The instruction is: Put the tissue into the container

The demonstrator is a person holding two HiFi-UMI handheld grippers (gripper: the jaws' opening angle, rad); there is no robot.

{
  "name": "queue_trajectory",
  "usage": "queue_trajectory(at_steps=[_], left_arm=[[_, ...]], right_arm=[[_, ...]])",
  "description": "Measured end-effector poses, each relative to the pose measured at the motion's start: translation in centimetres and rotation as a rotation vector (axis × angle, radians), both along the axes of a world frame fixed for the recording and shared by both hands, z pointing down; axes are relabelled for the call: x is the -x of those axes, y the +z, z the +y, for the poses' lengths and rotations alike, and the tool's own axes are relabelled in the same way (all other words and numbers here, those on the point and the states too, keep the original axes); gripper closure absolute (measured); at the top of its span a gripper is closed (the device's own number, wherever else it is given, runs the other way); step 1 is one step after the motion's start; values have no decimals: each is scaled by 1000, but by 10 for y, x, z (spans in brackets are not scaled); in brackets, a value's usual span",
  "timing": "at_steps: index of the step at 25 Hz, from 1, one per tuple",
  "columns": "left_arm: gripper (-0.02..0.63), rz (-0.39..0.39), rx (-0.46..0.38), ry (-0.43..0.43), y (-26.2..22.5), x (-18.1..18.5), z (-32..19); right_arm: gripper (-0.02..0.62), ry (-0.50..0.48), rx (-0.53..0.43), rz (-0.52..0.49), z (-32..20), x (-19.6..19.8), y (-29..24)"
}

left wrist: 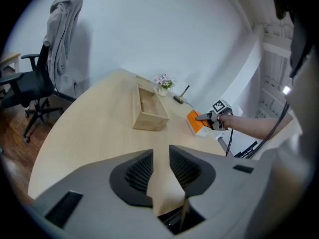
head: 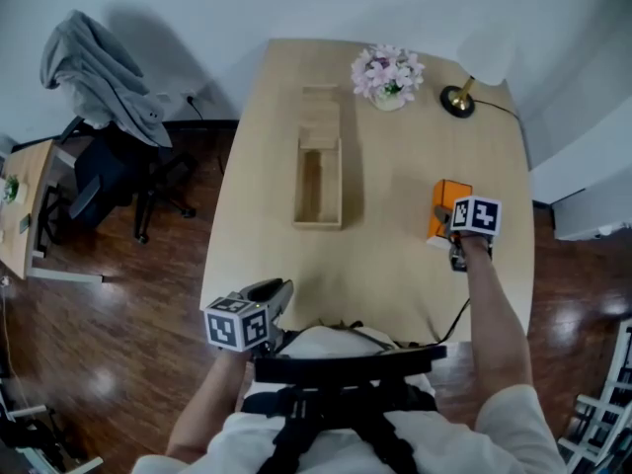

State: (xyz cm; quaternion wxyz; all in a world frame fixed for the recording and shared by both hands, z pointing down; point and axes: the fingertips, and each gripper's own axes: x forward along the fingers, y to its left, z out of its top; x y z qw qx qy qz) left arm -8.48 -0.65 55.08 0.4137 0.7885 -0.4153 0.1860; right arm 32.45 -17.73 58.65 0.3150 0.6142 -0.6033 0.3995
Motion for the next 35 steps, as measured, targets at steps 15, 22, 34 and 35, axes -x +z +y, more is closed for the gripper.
queue_trajectory(at_steps=[15,22,34,35], left_arm=[[500,12,-5,93,3,27,-24],[500,14,-28,116,-3,38,-37],[500,47,-47,103,-7,55,-43],[500,47,-47,101,-7,57,-43]], right_arm=[[206,-29,-52,-58,1,73,-31],[207,-32,-71,-71,-5,99,-40],[212,-88,-97,-134,-26,163,-50],[213,-93,-100,-138,-28,168,-52]])
